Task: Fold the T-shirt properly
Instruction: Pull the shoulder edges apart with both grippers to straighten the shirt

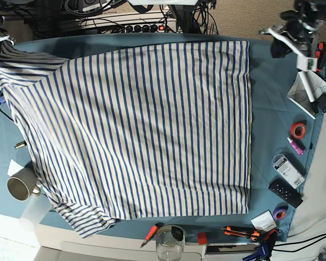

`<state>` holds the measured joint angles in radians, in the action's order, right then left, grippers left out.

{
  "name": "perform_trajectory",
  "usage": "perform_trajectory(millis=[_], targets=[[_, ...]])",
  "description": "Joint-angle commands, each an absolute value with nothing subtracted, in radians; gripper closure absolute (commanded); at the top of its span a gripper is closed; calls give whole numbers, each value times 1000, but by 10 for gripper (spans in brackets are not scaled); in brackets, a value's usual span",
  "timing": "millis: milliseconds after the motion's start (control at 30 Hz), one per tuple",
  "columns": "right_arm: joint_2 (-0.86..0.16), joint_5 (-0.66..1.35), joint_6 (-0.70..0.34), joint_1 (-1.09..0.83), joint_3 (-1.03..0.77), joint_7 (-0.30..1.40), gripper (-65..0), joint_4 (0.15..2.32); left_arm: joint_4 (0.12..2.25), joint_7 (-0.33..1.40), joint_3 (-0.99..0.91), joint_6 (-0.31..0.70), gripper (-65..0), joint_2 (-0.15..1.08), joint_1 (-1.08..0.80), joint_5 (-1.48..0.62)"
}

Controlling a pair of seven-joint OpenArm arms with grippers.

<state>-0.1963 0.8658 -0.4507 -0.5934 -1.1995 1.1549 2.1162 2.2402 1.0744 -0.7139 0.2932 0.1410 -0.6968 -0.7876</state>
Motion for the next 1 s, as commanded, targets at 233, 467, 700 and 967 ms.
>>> perform_trajectory(millis=[233, 467, 700, 967], targets=[[-213, 926, -467, -601, -1210, 1177, 0, 2132, 2256, 1084, -748, 457, 0, 147, -715, -979], [-212, 926, -467, -601, -1210, 1179, 0, 2132, 2256, 1076, -685, 513, -218, 130, -715, -1005], [-210, 924, -467, -601, -1210, 1184, 0, 2132, 2256, 975, -448, 414, -218, 131, -714, -720], [-210, 924, -467, -601, -1210, 1205, 0, 2132, 2248, 954, -388, 373, -218, 131, -714, -630]])
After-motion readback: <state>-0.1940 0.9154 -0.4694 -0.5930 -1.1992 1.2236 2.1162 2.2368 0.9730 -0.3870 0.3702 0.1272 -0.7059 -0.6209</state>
